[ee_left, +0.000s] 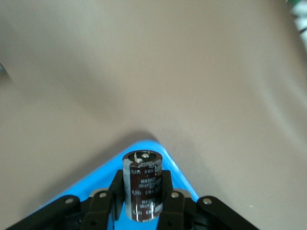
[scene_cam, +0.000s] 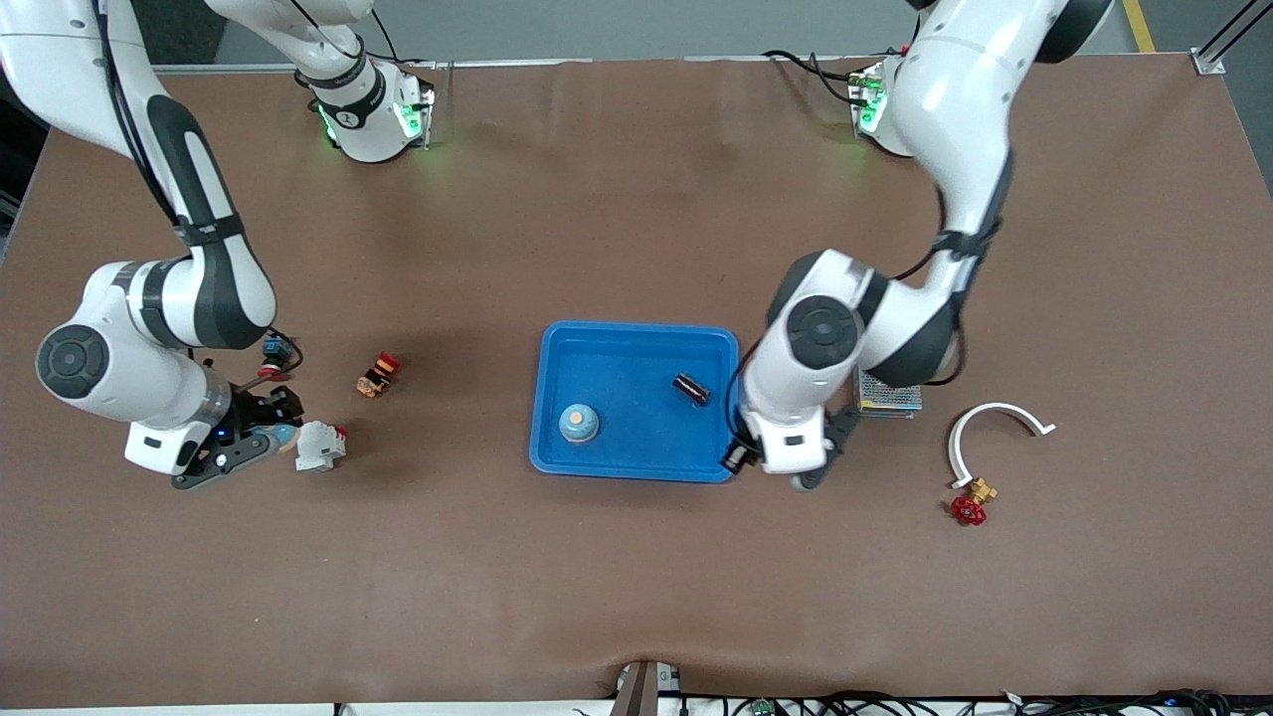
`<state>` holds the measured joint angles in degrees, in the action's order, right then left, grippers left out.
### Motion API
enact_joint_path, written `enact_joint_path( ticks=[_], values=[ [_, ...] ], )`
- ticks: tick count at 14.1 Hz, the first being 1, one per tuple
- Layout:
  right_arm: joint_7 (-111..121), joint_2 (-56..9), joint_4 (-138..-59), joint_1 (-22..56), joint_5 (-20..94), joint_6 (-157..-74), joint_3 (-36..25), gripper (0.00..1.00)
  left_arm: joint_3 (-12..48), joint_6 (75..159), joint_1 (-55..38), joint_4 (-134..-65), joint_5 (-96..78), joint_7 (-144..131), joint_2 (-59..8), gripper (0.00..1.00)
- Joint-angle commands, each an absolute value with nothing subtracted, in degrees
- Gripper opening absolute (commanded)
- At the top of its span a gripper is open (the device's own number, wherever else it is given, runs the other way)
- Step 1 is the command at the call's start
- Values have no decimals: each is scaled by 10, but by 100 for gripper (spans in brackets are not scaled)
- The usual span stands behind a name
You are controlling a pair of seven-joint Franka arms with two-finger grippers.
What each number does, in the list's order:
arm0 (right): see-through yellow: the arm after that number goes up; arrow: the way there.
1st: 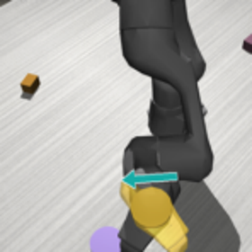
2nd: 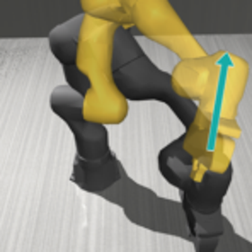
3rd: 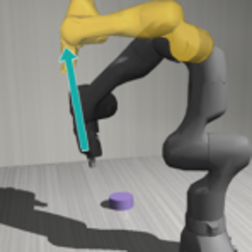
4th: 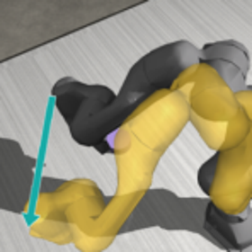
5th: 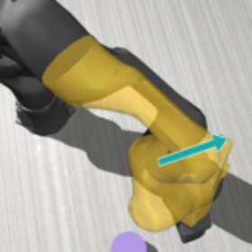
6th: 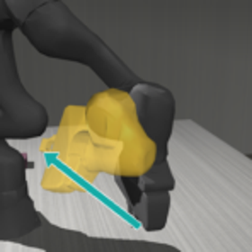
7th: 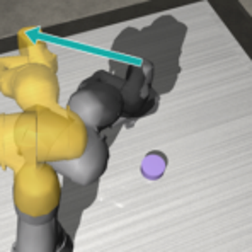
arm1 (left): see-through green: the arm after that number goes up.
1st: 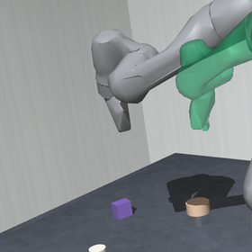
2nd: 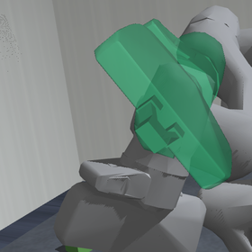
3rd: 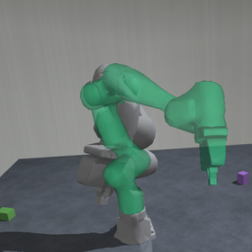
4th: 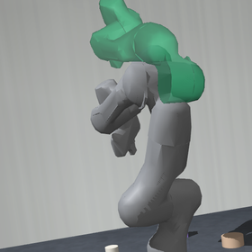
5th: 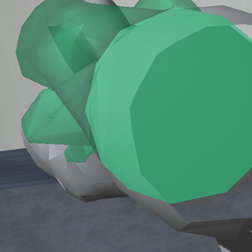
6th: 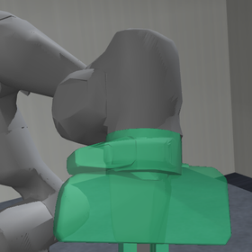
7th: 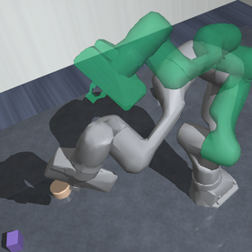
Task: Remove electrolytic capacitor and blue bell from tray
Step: 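Carry the bell toward the white breaker while the left gripper carries the capacitor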
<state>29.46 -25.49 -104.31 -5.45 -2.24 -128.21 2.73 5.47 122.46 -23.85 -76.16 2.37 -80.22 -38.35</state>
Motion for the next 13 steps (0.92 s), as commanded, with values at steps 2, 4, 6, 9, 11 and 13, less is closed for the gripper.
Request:
enact_joint_path(
  ticks=[2, 4, 6, 9, 11, 13],
  values=[
    [345, -242, -1064, -97, -30, -1312, 39, 0, 57, 1154, -172, -774, 18, -673, -329, 15],
    [373, -260, -1065, -118, -33, -1346, 39, 0, 57, 1150, -136, -774, 20, -602, -326, 15],
    [384, -278, -1065, -131, -33, -1367, 39, 0, 55, 1139, -92, -774, 26, -498, -326, 15],
    [383, -302, -1065, -148, -32, -1383, 40, 0, 54, 1139, -34, -779, 26, -368, -335, 15],
    [381, -317, -1063, -155, -24, -1382, 40, 0, 53, 1139, -2, -780, 26, -298, -346, 16],
    [379, -329, -1062, -163, -17, -1381, 40, 0, 54, 1139, 31, -785, 27, -239, -357, 16]
  ],
)
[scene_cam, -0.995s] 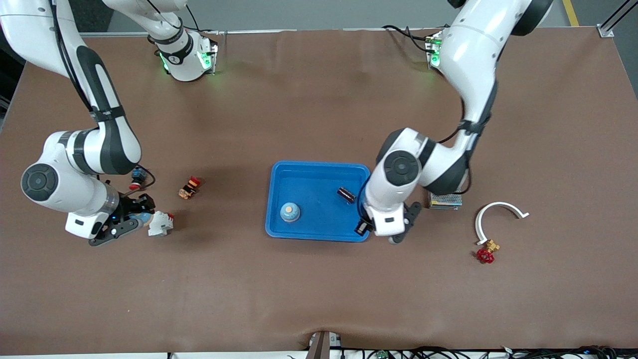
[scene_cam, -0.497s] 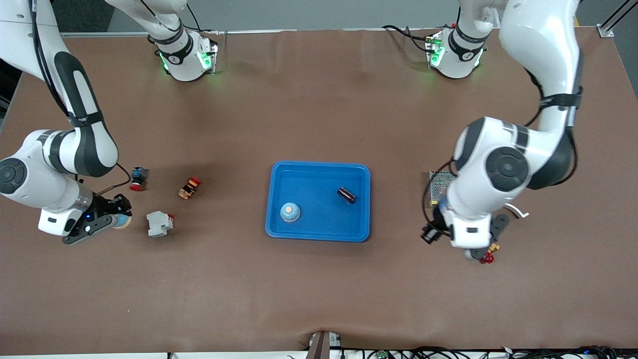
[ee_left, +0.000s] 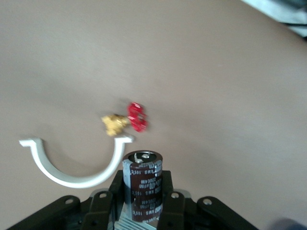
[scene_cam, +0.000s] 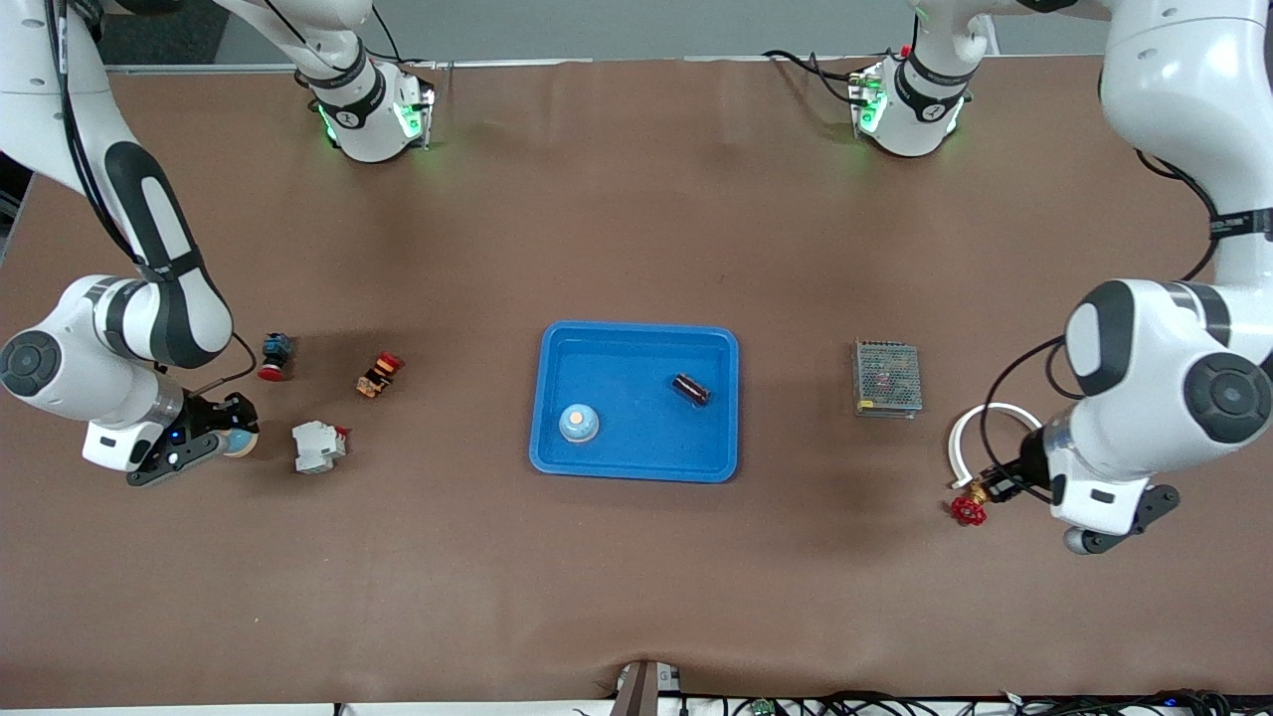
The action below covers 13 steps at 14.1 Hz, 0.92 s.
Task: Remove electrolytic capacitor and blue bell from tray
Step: 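Set the bell by the breaker while the left gripper sets the capacitor by the arc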
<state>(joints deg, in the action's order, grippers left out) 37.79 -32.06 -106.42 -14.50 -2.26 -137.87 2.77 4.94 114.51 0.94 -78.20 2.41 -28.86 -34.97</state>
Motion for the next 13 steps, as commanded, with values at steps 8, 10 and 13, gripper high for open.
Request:
enact_joint_path(
  ticks=[8, 10, 13],
  values=[
    [380, -345, -1058, -163, 12, -1383, 41, 0, 51, 1188, 69, -787, 69, -202, -426, 18],
    [380, -346, -1058, -163, 12, -1383, 41, 0, 51, 1188, 69, -787, 69, -207, -440, 18],
    [380, -356, -1057, -163, 13, -1391, 41, 0, 50, 1197, 75, -799, 70, -207, -448, 18]
  ],
)
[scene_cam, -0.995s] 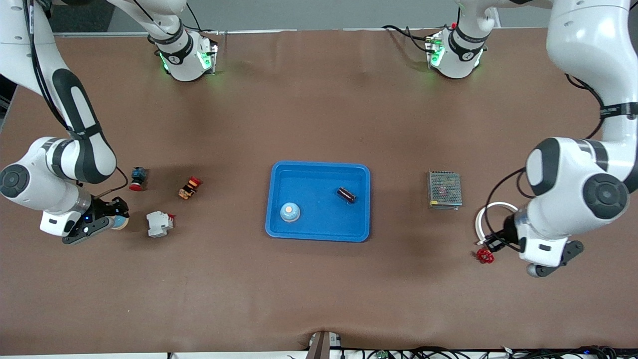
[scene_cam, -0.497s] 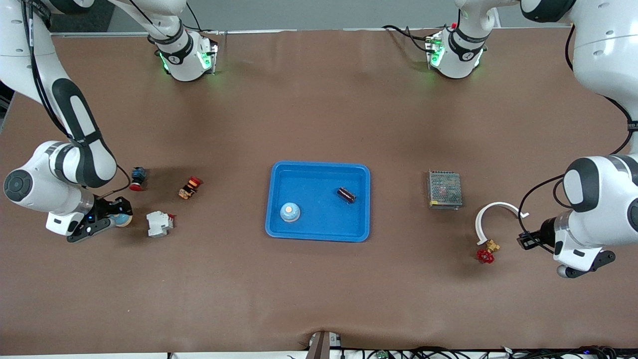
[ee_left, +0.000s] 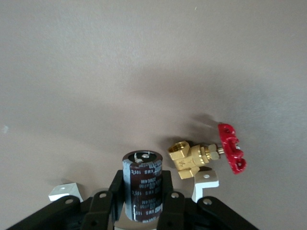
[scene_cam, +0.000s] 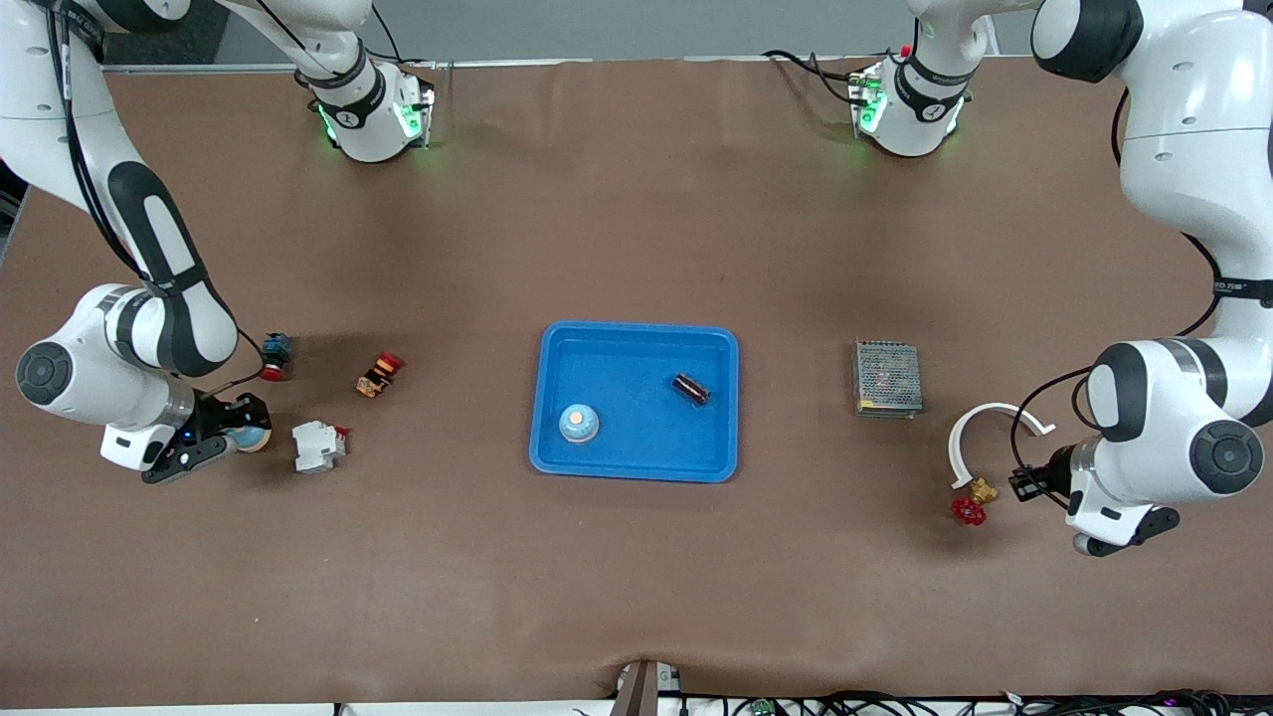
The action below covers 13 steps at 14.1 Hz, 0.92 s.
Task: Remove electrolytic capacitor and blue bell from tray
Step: 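Set the bell by the breaker while the left gripper sets the capacitor by the arc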
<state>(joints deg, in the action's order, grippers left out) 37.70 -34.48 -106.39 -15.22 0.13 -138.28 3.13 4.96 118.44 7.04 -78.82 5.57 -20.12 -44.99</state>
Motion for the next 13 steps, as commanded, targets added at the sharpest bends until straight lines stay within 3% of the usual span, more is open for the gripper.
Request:
enact_joint_path(
  ticks=[1, 7, 8, 10, 11, 12, 13],
  values=[
    [380, -358, -1057, -163, 13, -1400, 41, 0, 50, 1208, 83, -808, 71, -206, -448, 18],
    [379, -363, -1056, -162, 13, -1404, 41, 0, 50, 1230, 87, -821, 70, -206, -469, 19],
    [376, -363, -1056, -161, 13, -1404, 41, 15, 50, 1233, 86, -821, 71, -206, -473, 19],
    [376, -366, -1052, -163, 16, -1404, 41, 34, 49, 1236, 87, -821, 71, -206, -477, 19],
    [376, -367, -1049, -163, 17, -1404, 42, 90, 49, 1237, 88, -821, 71, -206, -476, 19],
    [377, -367, -1048, -163, 17, -1404, 42, 100, 49, 1237, 91, -821, 70, -206, -476, 19],
    [379, -367, -1047, -163, 17, -1403, 42, 100, 49, 1237, 91, -821, 70, -203, -476, 20]
  ],
)
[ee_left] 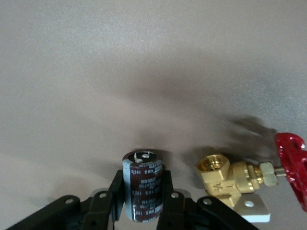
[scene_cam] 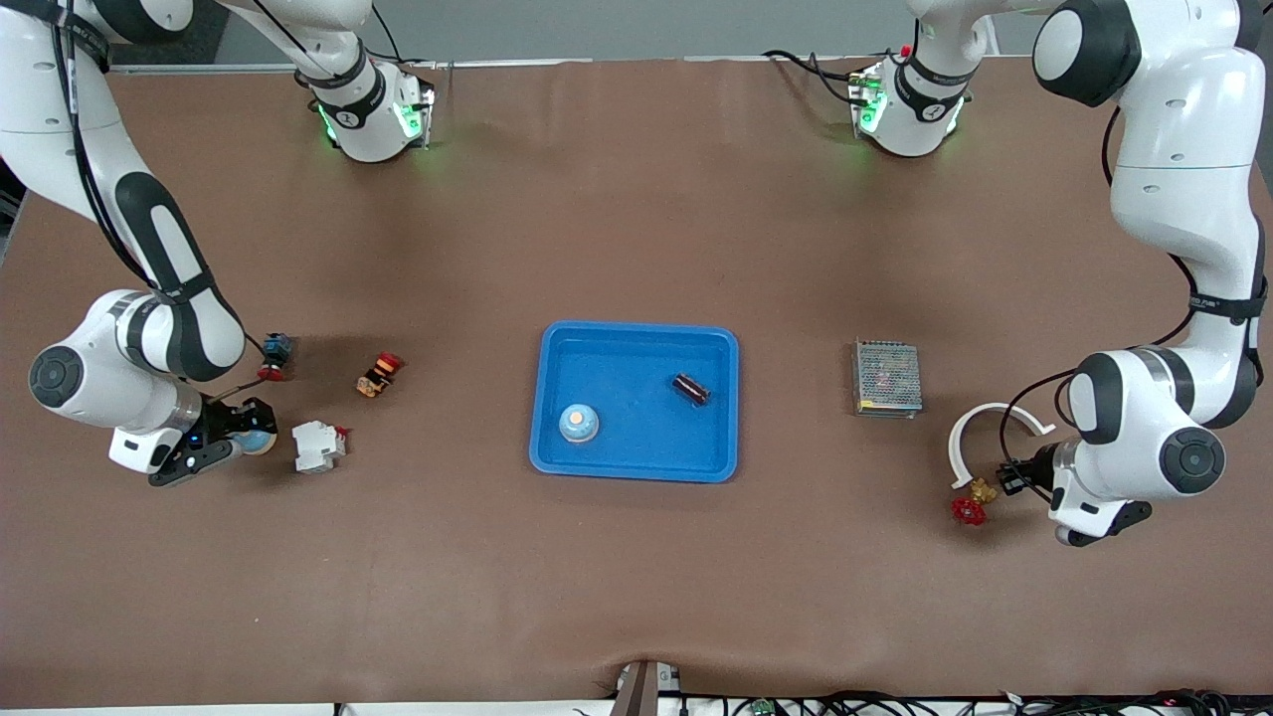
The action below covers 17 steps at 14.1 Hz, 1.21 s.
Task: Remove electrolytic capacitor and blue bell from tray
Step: 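Set the bell by the breaker while the left gripper sets the capacitor by the arc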
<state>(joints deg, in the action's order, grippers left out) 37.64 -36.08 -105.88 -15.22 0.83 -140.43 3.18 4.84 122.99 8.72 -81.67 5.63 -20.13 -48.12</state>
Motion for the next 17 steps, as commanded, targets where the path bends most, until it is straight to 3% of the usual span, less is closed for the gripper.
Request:
enact_joint_path(
  ticks=[1, 2, 3, 4, 7, 12, 17],
  values=[
    [380, -367, -1046, -163, 17, -1403, 42, 100, 49, 1237, 93, -820, 70, -202, -476, 30],
    [381, -366, -1044, -163, 17, -1403, 43, 100, 49, 1237, 97, -819, 70, -201, -476, 40],
    [381, -365, -1044, -163, 17, -1401, 43, 100, 49, 1237, 97, -819, 70, -201, -475, 76],
    [377, -360, -1042, -162, 17, -1396, 44, 100, 50, 1237, 97, -819, 70, -200, -475, 100],
    [373, -331, -1033, -150, 17, -1370, 46, 100, 50, 1229, 97, -816, 70, -207, -457, 100],
    [260, -294, -999, -105, 17, -1270, 45, 100, 57, 1137, 91, -813, 62, -223, -389, 100],
    [58, -242, -1007, -22, 17, -1232, 45, 100, 70, 1078, 19, -812, 62, -384, -339, 100]
  ],
)
